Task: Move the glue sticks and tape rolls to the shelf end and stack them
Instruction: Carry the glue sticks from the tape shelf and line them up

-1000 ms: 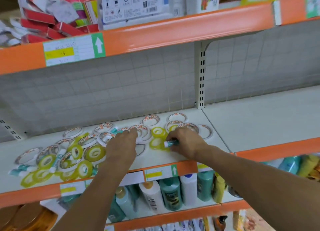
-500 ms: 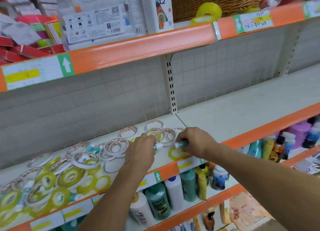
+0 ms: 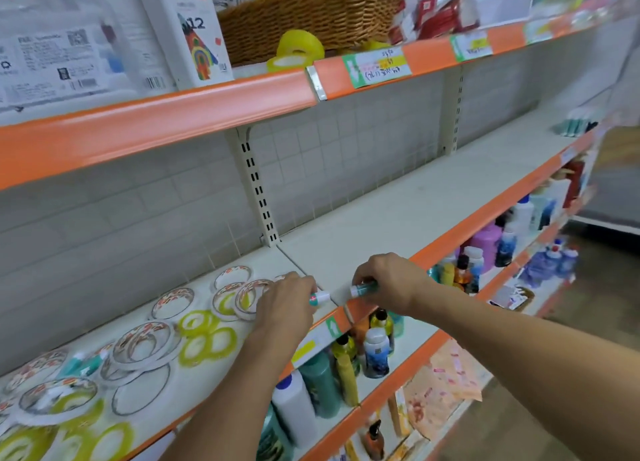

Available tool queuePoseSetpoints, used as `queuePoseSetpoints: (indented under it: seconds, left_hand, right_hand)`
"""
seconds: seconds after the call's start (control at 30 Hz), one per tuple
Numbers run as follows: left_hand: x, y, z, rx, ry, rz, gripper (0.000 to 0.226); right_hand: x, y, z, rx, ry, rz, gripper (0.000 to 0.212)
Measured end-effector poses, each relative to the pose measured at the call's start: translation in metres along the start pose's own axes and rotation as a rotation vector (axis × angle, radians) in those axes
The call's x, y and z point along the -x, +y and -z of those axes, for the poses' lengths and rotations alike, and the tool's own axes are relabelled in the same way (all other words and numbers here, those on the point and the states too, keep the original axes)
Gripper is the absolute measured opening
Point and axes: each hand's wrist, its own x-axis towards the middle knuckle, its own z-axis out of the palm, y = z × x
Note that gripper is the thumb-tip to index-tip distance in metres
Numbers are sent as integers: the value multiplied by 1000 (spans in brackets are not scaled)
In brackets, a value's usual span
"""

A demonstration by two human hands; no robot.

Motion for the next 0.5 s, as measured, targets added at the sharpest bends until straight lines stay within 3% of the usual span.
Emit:
queuePoseSetpoints:
  seconds: [0.27, 0.5]
  left_hand:
    - [-51, 68, -10, -22, 8, -134, 20]
    - [-104, 154, -16, -15, 11, -233, 17]
  right_hand:
    - [10, 69, 31, 22, 44, -74, 19]
    - [28, 149, 70, 76, 43, -164, 32]
